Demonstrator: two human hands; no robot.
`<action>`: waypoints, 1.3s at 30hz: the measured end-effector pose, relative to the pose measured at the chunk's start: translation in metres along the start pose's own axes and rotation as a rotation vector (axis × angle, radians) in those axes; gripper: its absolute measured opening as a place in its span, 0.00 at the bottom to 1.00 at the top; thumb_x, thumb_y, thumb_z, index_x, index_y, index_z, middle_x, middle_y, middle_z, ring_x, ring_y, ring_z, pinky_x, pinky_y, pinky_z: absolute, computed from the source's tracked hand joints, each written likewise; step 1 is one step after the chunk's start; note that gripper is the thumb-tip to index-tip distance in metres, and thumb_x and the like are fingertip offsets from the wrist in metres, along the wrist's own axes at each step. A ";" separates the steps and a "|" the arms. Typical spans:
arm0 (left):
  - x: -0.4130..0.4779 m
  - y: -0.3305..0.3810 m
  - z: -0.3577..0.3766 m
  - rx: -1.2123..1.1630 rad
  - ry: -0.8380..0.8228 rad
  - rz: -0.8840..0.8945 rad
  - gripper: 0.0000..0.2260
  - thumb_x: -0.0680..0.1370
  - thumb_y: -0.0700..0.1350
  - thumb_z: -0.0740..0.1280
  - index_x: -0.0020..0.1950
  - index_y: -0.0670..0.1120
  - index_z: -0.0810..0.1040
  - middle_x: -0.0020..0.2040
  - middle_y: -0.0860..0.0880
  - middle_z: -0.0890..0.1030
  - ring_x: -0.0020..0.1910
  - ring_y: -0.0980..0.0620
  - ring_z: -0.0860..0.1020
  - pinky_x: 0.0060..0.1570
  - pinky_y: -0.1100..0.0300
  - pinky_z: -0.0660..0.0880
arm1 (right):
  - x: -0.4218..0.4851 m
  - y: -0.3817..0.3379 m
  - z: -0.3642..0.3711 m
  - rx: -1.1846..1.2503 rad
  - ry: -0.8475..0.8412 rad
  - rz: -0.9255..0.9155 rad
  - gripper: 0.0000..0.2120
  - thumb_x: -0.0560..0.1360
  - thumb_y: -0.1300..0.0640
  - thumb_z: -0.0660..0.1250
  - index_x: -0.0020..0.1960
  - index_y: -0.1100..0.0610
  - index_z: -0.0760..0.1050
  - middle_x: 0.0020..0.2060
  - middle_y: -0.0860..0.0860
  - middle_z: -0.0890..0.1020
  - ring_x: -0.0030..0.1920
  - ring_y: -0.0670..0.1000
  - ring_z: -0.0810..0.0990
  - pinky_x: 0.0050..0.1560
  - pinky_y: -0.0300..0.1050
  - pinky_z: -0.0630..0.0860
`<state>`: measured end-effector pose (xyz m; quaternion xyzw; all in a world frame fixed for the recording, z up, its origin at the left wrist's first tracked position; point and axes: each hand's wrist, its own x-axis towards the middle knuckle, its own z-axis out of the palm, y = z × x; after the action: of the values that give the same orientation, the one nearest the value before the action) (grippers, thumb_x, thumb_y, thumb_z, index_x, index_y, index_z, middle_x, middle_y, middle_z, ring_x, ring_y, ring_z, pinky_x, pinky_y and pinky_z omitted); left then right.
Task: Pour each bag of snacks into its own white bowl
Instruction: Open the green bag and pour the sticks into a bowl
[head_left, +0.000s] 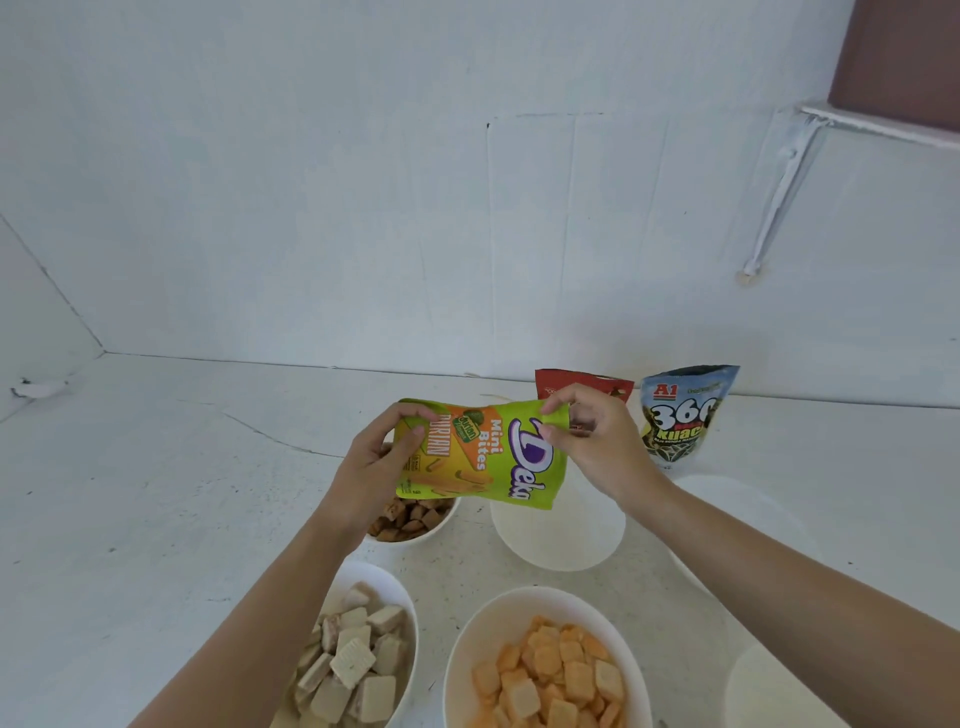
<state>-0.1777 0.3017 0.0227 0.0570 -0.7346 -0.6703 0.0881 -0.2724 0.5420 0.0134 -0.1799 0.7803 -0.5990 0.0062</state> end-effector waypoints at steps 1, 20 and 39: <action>0.001 -0.001 0.001 0.025 -0.004 -0.007 0.08 0.85 0.42 0.61 0.54 0.49 0.80 0.49 0.44 0.84 0.43 0.47 0.81 0.42 0.52 0.80 | -0.002 0.006 0.001 -0.001 0.012 0.010 0.08 0.74 0.65 0.74 0.46 0.54 0.78 0.39 0.53 0.86 0.45 0.56 0.85 0.47 0.57 0.79; 0.003 -0.001 0.010 0.074 0.081 0.009 0.07 0.85 0.42 0.61 0.56 0.49 0.79 0.52 0.46 0.83 0.45 0.45 0.81 0.42 0.47 0.80 | 0.004 0.021 0.007 -0.088 -0.017 0.075 0.11 0.77 0.62 0.70 0.45 0.48 0.72 0.41 0.64 0.78 0.35 0.51 0.71 0.38 0.45 0.70; 0.012 0.019 0.014 0.189 0.064 0.156 0.07 0.84 0.44 0.64 0.55 0.52 0.82 0.51 0.58 0.83 0.43 0.61 0.79 0.41 0.55 0.80 | -0.004 0.029 0.012 -0.069 0.041 0.186 0.07 0.78 0.61 0.69 0.44 0.52 0.75 0.29 0.48 0.67 0.31 0.48 0.65 0.35 0.43 0.65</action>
<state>-0.1913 0.3153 0.0408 0.0290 -0.7935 -0.5872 0.1574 -0.2741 0.5387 -0.0178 -0.0943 0.8137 -0.5723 0.0396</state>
